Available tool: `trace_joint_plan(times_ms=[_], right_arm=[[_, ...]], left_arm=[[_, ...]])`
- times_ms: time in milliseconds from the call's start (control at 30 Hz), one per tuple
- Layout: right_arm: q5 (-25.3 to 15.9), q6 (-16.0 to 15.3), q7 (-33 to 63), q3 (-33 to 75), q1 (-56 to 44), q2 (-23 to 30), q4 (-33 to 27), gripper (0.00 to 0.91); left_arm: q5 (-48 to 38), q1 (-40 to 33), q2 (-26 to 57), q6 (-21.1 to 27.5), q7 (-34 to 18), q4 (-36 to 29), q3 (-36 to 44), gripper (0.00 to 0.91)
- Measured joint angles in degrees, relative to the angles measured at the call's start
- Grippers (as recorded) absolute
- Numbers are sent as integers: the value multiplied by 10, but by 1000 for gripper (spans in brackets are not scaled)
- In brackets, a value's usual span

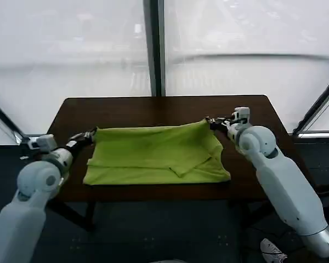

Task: Fold and organize the clothes.

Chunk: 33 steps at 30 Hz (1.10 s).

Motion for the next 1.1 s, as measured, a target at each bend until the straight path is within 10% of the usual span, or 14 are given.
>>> trace_joint_plan(times_ms=[467, 1100], right_arm=[[-17, 0, -1, 42, -147, -45, 117, 0], [-15, 0, 1, 52, -197, -60, 134, 0]], left_arm=[[34, 94, -24, 7, 4, -43, -17, 0], [36, 156, -39, -1, 6, -57, -62, 0]])
